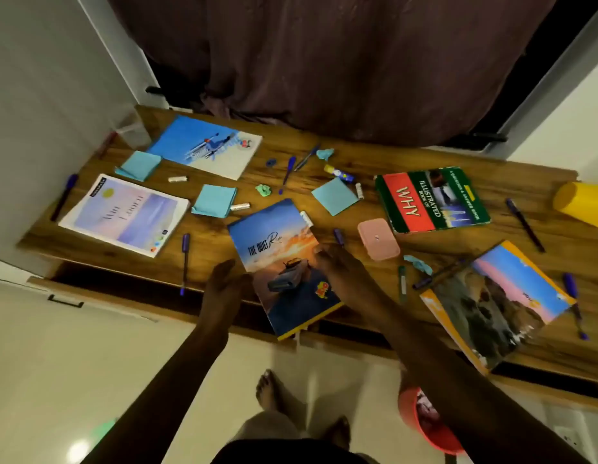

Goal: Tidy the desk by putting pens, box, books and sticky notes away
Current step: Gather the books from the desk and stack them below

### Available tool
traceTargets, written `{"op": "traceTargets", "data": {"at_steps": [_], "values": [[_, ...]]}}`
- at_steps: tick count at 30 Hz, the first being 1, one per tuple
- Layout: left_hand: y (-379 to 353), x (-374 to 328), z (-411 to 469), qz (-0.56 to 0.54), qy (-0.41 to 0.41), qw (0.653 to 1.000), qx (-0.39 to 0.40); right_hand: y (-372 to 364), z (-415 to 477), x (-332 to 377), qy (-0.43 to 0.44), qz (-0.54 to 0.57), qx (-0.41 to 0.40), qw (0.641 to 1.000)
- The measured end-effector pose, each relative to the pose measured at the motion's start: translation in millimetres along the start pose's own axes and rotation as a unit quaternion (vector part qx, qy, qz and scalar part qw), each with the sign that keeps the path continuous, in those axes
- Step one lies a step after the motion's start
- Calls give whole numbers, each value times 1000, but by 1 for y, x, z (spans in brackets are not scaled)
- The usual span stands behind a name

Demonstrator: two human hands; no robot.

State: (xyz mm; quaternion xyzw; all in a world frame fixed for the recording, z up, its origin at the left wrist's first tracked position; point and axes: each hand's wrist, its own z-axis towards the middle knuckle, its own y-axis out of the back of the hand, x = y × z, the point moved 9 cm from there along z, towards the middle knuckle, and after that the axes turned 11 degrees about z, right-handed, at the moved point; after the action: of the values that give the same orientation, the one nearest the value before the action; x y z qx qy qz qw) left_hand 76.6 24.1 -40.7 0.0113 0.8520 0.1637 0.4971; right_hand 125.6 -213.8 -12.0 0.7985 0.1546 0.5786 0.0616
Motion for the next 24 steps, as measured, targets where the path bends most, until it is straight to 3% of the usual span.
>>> {"op": "traceTargets", "data": {"at_steps": [5,10,14,19,24], "values": [[5,14,18,-71,61,995,30,-24,44,-5,-11,-178,-1,984],[4,17,39,-127,106,984,70,-38,66,-22,-19,-278,-42,960],[9,12,59,-73,102,989,72,-50,74,-49,-47,-237,-51,969],[28,17,71,-27,129,990,56,-67,38,-20,-63,-170,-44,982],[36,4,81,5,95,994,50,-78,26,-31,-70,-129,-52,988]]}}
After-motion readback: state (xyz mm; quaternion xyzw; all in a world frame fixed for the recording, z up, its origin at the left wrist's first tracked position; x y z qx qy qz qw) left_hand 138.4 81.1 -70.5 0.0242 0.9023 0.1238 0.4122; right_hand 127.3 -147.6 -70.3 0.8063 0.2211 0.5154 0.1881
